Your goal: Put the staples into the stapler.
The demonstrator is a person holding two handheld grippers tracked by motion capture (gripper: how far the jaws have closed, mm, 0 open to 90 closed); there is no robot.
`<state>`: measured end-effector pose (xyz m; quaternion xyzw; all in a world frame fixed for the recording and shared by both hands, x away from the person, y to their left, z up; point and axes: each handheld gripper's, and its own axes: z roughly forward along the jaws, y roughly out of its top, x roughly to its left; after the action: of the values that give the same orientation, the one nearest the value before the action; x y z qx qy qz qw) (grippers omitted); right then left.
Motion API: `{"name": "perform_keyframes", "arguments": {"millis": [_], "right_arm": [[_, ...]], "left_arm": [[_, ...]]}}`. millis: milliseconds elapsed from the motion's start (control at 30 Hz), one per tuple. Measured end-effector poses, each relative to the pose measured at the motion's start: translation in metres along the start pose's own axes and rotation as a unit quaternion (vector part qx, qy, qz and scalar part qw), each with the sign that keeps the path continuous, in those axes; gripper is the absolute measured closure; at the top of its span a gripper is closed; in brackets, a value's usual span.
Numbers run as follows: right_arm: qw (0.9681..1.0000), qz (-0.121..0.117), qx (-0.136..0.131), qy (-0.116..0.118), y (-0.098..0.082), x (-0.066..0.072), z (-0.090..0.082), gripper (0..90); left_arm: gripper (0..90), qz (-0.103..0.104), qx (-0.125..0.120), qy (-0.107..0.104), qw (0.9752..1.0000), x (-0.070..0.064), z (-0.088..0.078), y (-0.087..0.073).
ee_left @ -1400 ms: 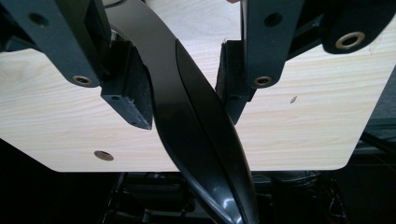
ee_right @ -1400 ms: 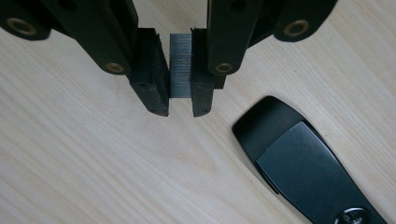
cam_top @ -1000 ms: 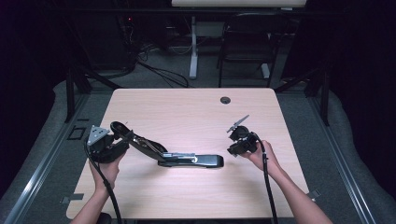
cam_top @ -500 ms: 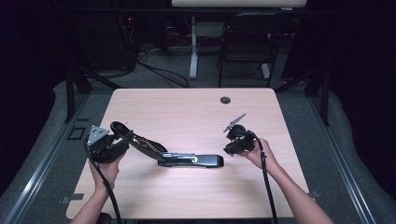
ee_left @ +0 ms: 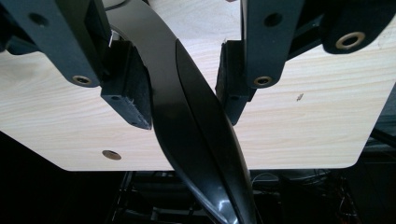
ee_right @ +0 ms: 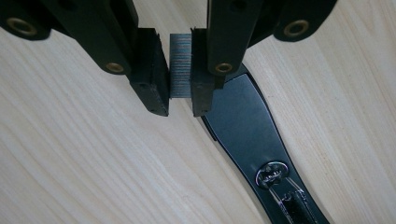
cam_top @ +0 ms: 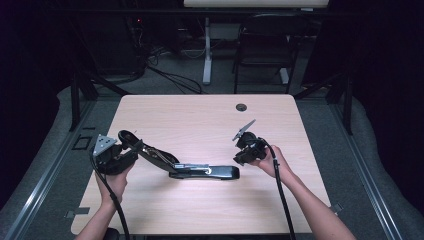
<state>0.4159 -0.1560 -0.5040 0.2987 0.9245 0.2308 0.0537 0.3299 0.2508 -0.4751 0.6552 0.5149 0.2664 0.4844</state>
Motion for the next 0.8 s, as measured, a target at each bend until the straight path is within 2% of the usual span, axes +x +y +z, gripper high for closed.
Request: {"name": "perform_keyframes", "arguments": {"millis": [233, 300, 667, 800], "right_arm": [[0.9999, -0.011, -0.005, 0.005, 0.007, 0.003, 0.000, 78.3], [0.9998, -0.012, -0.015, 0.010, 0.010, 0.005, 0.001, 78.2], [0.9985, -0.040, -0.026, 0.026, 0.027, 0.016, 0.005, 78.2], [0.9981, -0.053, -0.021, 0.025, 0.030, 0.018, 0.003, 78.2]], "left_arm": [[57.7, -0.001, -0.001, -0.002, 1.0000, 0.000, 0.000, 0.000], [57.6, -0.001, 0.000, -0.002, 1.0000, 0.001, 0.000, 0.000], [57.7, -0.003, 0.000, -0.004, 1.0000, 0.001, -0.001, 0.000], [57.8, -0.006, -0.002, -0.004, 1.0000, 0.001, 0.000, 0.000]]}}
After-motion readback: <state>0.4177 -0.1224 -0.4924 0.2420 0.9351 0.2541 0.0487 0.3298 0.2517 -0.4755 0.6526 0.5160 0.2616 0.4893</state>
